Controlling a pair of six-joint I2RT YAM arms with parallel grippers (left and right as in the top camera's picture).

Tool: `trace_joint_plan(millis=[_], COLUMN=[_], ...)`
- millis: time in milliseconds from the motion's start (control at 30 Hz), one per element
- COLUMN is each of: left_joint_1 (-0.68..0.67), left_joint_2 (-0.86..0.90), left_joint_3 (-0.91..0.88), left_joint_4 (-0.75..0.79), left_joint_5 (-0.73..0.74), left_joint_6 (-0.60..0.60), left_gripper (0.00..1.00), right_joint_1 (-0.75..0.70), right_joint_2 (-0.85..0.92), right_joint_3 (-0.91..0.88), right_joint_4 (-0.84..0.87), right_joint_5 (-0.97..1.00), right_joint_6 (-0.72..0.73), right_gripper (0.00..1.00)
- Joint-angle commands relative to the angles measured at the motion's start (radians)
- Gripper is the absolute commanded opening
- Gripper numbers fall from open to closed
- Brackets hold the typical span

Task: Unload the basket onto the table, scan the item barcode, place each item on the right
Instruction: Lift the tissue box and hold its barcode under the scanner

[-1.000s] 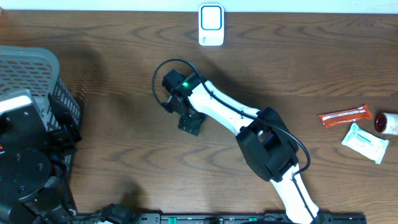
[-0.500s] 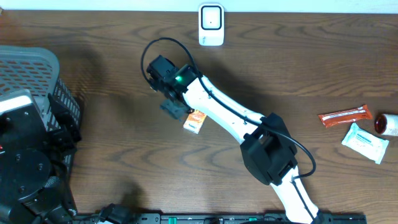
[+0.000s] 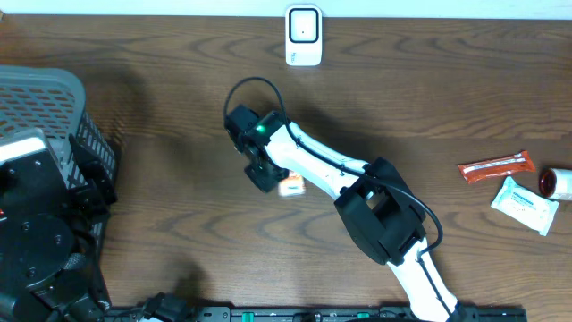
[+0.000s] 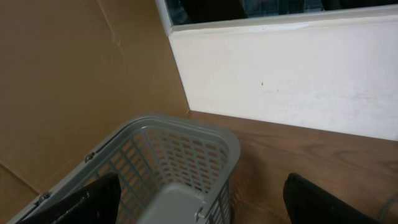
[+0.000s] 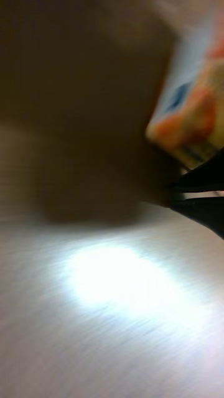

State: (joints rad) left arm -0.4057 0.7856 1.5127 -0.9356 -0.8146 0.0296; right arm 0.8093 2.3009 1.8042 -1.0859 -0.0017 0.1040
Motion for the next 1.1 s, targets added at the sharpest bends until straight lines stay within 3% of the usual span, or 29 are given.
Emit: trace_joint_plan(millis=[0, 100, 300, 367, 467, 500, 567, 600, 633, 733, 1067], left_joint_1=[0.003, 0.003, 0.003, 0.003, 0.003, 0.003, 0.003, 0.003, 0.003, 0.003, 0.003], left_joint_2=[0.002, 0.002, 0.002, 0.002, 0.002, 0.002, 0.002, 0.002, 0.002, 0.002, 0.002], left_joint_3=[-0.004, -0.004, -0.004, -0.004, -0.004, -0.004, -0.004, -0.004, -0.004, -0.004, -0.004], left_joint_4=[0.0, 0.0, 0.0, 0.0, 0.0, 0.0, 0.0, 0.0, 0.0, 0.0, 0.0], left_joint_5=[-0.009, -0.009, -0.009, -0.009, -0.009, -0.009, -0.009, -0.009, -0.009, -0.009, -0.009], left_joint_6=[-0.002, -0.002, -0.002, -0.002, -0.002, -0.002, -0.002, -0.002, -0.002, -0.002, -0.002], left_gripper=[0.84, 0.84, 0.84, 0.84, 0.84, 0.84, 0.84, 0.84, 0.84, 0.84, 0.84], right_joint_1=[0.0, -0.011, -0.061, -0.075, -0.079, -0.079, -0.08, -0.083, -0.087, -0.1, -0.159], right_joint_2=[0.009, 0.009, 0.007, 0.0, -0.033, -0.051, -0.099, -0.119, -0.138, -0.172, -0.091], right_joint_3=[-0.004, -0.004, -0.003, 0.003, 0.034, 0.043, 0.053, 0.053, 0.053, 0.053, -0.027], right_joint_4=[-0.107, -0.22, -0.294, -0.304, -0.314, -0.314, -0.293, -0.277, -0.26, -0.218, -0.079], right_joint_5=[0.02, 0.198, 0.58, 0.569, 0.385, 0.32, 0.147, 0.098, 0.054, -0.021, -0.001], right_joint_6=[-0.01, 0.005, 0.24, 0.291, 0.291, 0.292, 0.292, 0.292, 0.293, 0.298, 0.299], right_gripper=[0.01, 0.01, 0.01, 0.01, 0.01, 0.09, 0.65, 0.85, 0.99, 0.99, 0.99])
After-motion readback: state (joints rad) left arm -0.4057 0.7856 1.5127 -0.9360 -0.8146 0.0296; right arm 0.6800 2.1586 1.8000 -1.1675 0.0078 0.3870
